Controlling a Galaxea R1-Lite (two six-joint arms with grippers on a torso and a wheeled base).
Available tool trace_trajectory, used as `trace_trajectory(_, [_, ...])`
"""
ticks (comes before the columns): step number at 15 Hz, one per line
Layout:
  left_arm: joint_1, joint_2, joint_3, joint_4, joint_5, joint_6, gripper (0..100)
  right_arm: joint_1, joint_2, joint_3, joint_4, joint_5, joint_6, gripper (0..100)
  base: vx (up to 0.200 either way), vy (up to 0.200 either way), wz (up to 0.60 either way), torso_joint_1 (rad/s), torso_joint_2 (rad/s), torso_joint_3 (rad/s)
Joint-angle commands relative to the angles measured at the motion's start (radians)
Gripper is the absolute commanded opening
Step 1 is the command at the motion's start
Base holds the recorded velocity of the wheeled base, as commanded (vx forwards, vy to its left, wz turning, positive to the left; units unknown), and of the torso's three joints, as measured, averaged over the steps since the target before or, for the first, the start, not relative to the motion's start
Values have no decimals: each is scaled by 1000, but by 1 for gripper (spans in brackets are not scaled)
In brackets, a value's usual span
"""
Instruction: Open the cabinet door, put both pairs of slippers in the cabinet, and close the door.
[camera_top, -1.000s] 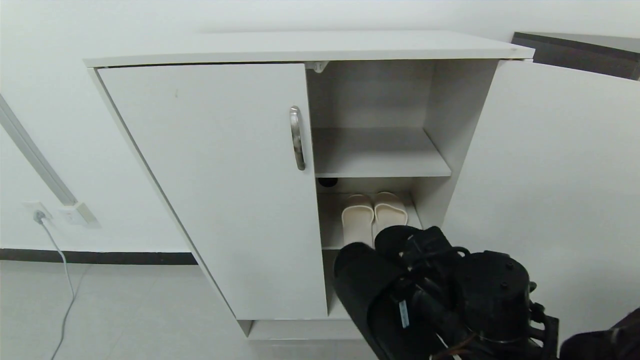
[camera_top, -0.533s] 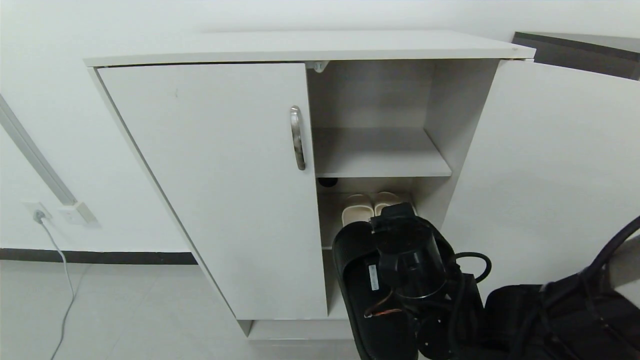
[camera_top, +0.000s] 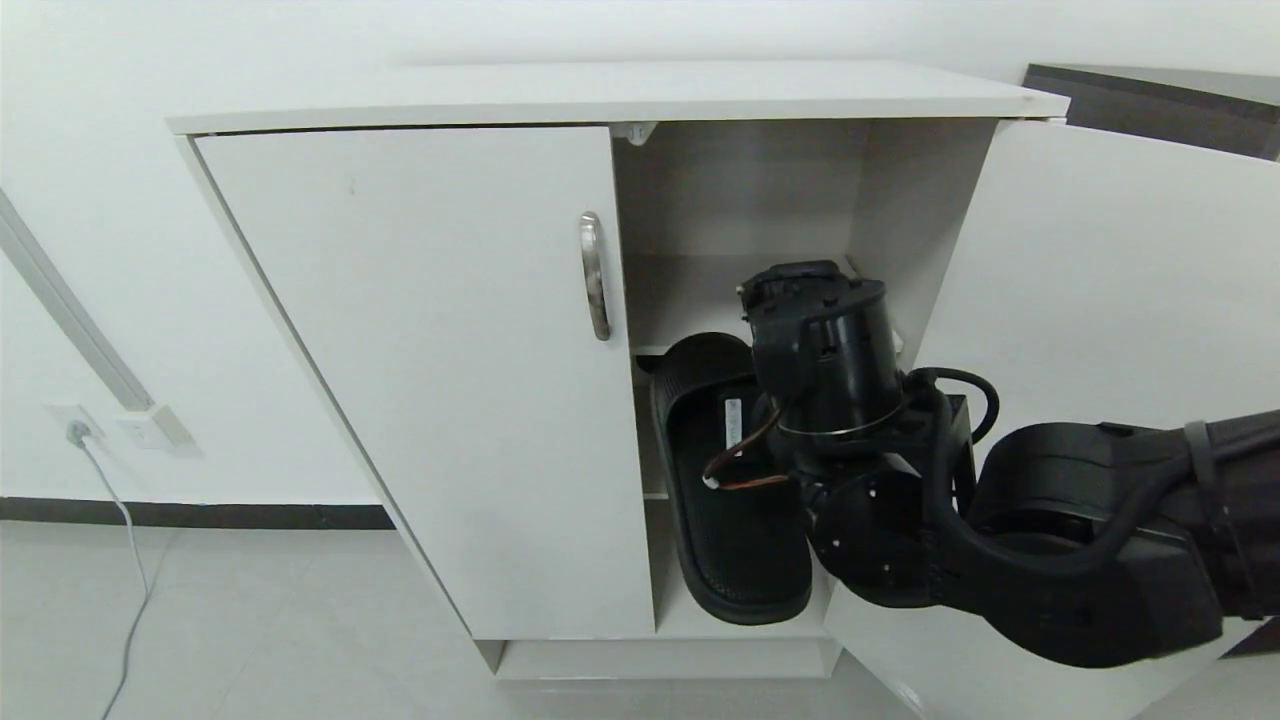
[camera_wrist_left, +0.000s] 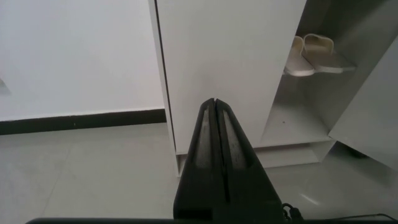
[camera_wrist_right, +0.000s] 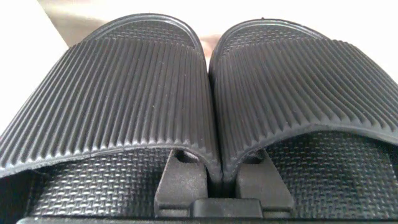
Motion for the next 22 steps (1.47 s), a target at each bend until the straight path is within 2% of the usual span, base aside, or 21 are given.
trace_trajectory(1, [0, 1, -1, 0, 0, 0, 0, -18, 15, -28, 1, 1, -1, 0, 0, 0, 0, 0, 0, 0])
trace_trajectory(7, [0, 1, 0, 0, 2, 0, 0, -35, 17, -35, -1, 3, -1, 0, 0, 0, 0, 0, 0, 0])
trace_trajectory(17, [0, 1, 0, 1, -3, 1, 0, -44, 35, -46, -1, 4, -5, 0, 200, 0, 0, 3, 1, 4])
trace_trajectory(22, [0, 1, 0, 0, -3, 1, 0, -81, 86, -120, 6, 13, -14, 0, 0, 0, 0, 0, 0, 0])
